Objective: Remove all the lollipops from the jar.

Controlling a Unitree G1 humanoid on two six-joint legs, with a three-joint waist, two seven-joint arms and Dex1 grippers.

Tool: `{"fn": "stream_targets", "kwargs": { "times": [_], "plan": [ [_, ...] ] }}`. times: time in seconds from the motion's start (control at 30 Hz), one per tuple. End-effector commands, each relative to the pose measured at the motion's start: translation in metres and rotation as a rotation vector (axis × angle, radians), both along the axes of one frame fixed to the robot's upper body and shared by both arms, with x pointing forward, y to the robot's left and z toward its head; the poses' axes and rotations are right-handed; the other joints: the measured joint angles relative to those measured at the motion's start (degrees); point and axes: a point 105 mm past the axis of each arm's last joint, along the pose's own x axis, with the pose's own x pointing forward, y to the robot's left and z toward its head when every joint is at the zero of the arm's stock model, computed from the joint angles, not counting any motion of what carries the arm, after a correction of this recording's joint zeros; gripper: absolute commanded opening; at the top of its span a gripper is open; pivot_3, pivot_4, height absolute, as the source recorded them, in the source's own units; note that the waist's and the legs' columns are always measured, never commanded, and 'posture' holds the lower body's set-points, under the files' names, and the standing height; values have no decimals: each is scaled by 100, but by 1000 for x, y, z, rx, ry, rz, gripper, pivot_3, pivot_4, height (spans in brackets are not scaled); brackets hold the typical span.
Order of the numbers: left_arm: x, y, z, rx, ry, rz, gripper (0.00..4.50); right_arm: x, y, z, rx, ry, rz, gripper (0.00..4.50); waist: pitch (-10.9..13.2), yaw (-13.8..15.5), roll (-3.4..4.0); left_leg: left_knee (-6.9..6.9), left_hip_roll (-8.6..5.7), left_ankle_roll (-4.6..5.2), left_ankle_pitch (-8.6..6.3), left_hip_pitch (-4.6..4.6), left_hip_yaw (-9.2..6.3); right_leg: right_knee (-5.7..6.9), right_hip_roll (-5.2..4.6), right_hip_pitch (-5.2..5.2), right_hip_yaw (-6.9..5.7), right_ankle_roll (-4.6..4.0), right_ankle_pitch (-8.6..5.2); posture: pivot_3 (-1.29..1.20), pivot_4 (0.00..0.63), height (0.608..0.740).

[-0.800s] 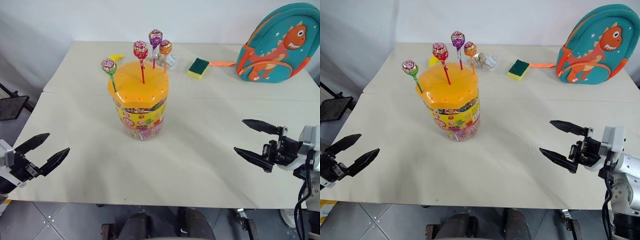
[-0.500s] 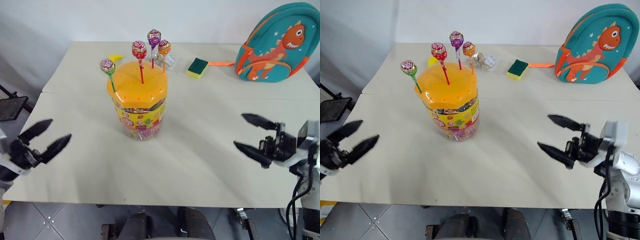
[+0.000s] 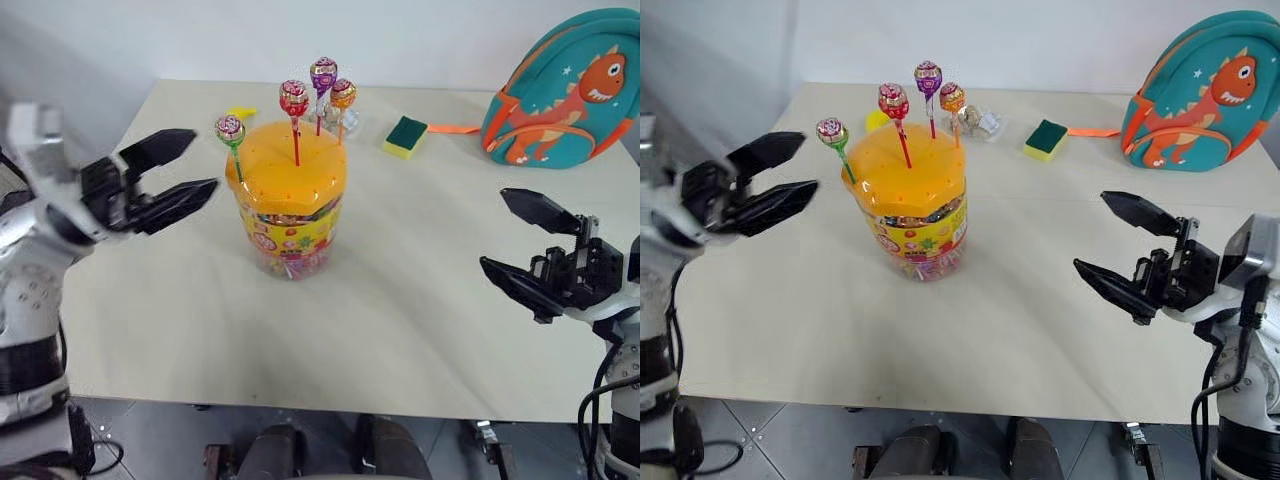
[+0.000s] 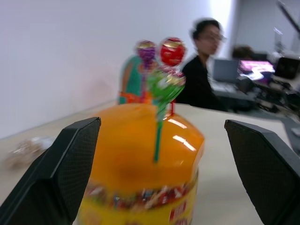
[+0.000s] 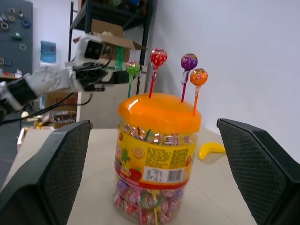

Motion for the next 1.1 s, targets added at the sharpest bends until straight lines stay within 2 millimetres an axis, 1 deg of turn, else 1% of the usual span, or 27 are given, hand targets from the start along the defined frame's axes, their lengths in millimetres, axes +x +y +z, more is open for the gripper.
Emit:
{"fn": "stream_targets", "kwargs": {
  "times": [0.03,0.1,0.17,0.23,0.3,0.4,0.47,0.5,0.6,0.67,0.73,0.77,0.8,0.83,0.87,0.9,0.93,0.97,1.0,1.03,1.07,1.1],
  "plan": [
    [6,-10,3,3,-14,-30,4103,-5,5,2,-44,-47,15,4500,0,-15,0,0,4,0,0,0,7,0,4,-2,-4,0,0,0,150,740],
    [10,-18,3,1,-13,-56,3648,-3,7,2,-32,-46,11,4500,1,-19,-2,1,10,-1,0,1,13,0,8,-3,-7,0,0,0,150,740],
    [12,-24,1,5,-2,-74,2997,-3,9,3,-25,-49,8,4500,2,-11,-3,3,10,-1,1,1,14,2,7,-3,-7,0,0,0,150,740],
    [13,-25,3,-3,1,-82,2384,-3,10,3,-23,-51,5,4500,2,1,-4,5,9,-1,1,1,14,2,5,-3,-6,1,0,0,150,740],
    [12,-24,6,-8,-1,-80,1711,-4,10,3,-20,-50,0,4500,2,3,-4,6,9,-1,1,0,14,2,4,-3,-4,2,1,0,150,740],
    [12,-16,8,-17,-1,-61,727,-4,9,2,-20,-45,-9,4500,3,17,-5,10,8,0,1,-1,10,2,2,-1,-3,2,1,0,150,740],
    [10,-7,22,-91,-10,-54,95,-2,8,1,-16,-43,-10,4500,3,10,-5,11,8,0,1,-2,9,2,2,-1,0,3,2,0,150,740],
    [9,-5,27,-120,-13,-55,26,-2,8,1,-14,-42,-9,4500,5,8,-8,11,8,0,1,-2,9,2,2,-1,0,3,1,0,150,740],
    [1,5,43,-239,16,-107,26,0,7,1,-12,-41,-7,4500,6,4,-10,11,9,0,1,-3,7,2,2,-2,2,3,1,0,150,740],
    [-7,23,56,-352,45,-136,26,4,7,2,-6,-39,1,4500,6,-7,-10,11,10,0,1,-2,3,2,0,-1,8,3,1,0,150,740],
    [0,60,54,-410,54,60,26,7,10,2,-8,-41,21,4500,6,-49,-10,12,11,-1,1,-1,0,3,-2,-1,13,3,1,0,150,740],
    [4,77,45,-382,69,177,26,8,11,2,-9,-43,28,4500,6,-73,-9,10,12,-3,2,1,1,3,0,-2,13,3,1,0,150,740],
    [5,94,32,-329,95,283,26,9,12,3,-10,-45,36,4500,6,-136,-9,4,12,-6,4,5,1,4,1,-2,12,2,1,0,150,740],
    [4,102,23,-287,115,337,26,9,12,3,-10,-47,40,4500,7,-144,-8,-7,13,-10,4,16,5,4,4,-1,9,-2,-1,0,150,740],
    [5,127,-8,-232,256,466,26,9,13,2,-17,-50,49,4500,7,-148,-8,-16,11,-11,3,27,8,7,8,1,4,-4,-3,0,150,740],
    [0,147,-39,-171,420,570,26,9,15,1,-33,-65,54,4500,7,-173,-9,-17,11,-11,3,29,8,10,8,1,3,-5,-3,0,150,740],
    [-7,161,-60,-131,532,635,26,10,16,0,-46,-77,58,4500,8,-194,-8,-22,13,-13,2,34,20,9,8,-1,9,-6,-4,0,150,740],
    [-16,181,-92,-10,641,787,26,9,18,-4,-93,-100,74,4500,10,-196,-13,-39,8,-13,2,48,24,11,6,1,13,-6,-5,0,150,740],
    [-27,197,-117,71,717,898,26,8,20,-7,-119,-115,85,4500,13,-199,-19,-40,10,-12,1,48,24,10,4,0,15,-6,-5,0,150,740],
    [-37,207,-133,131,752,971,26,9,21,-9,-129,-114,94,4500,14,-195,-20,-42,11,-13,-1,49,24,6,-1,2,19,-7,-5,0,150,740],
    [-46,213,-145,160,785,1010,26,9,22,-11,-136,-104,101,4500,16,-177,-26,-44,10,-11,-3,50,24,5,-8,2,27,-7,-5,0,150,740],
    [-53,214,-152,162,807,1025,26,10,22,-15,-147,-93,108,4500,16,-131,-33,-43,12,-12,-5,49,22,2,-17,3,35,-7,-5,0,150,740]
  ]
}}
